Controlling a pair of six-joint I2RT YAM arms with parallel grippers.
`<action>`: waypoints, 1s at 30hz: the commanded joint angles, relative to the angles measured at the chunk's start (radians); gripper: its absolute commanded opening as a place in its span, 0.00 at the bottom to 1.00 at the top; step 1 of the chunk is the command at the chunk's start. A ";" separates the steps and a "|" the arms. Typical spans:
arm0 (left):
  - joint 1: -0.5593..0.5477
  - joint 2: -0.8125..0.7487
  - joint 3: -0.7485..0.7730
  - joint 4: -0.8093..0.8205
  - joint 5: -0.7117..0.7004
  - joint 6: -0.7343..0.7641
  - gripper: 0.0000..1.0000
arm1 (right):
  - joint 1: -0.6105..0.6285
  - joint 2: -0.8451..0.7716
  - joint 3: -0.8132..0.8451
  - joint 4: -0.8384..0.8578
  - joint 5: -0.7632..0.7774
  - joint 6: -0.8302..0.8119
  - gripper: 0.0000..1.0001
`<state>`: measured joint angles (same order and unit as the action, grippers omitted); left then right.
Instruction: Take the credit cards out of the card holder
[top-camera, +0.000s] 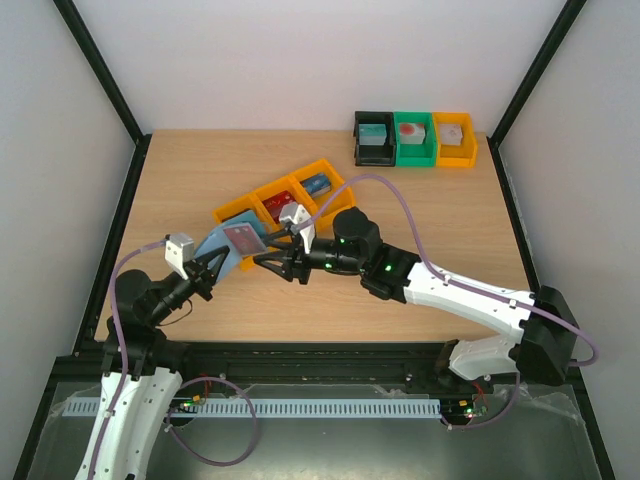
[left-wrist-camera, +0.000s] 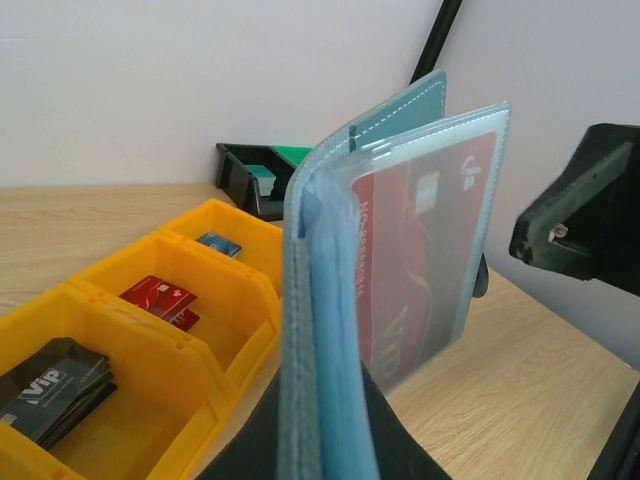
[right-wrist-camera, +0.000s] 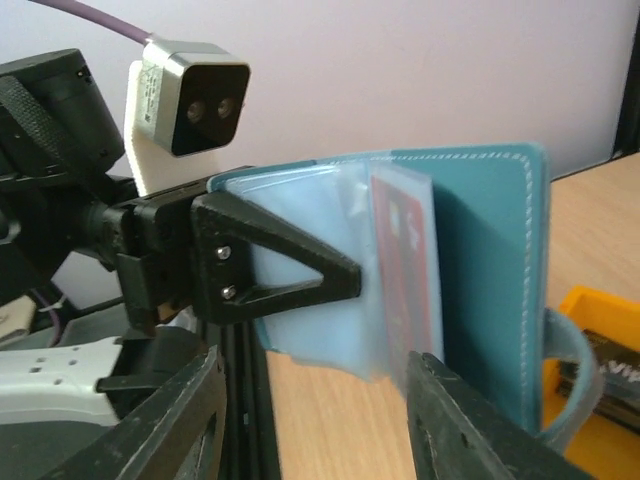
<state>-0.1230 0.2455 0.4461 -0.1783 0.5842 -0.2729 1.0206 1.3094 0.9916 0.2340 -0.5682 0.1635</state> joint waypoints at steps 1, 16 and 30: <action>0.008 -0.003 0.028 0.030 0.023 -0.005 0.02 | 0.003 0.003 0.036 0.085 0.065 -0.032 0.52; 0.008 -0.007 0.026 0.039 0.038 -0.005 0.02 | 0.003 0.077 0.062 0.083 0.049 -0.073 0.38; 0.008 0.005 0.003 0.088 0.046 -0.020 0.02 | 0.068 0.117 0.106 0.027 0.087 -0.092 0.29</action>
<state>-0.1230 0.2459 0.4458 -0.1402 0.6106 -0.2806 1.0641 1.4006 1.0374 0.2737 -0.5117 0.1024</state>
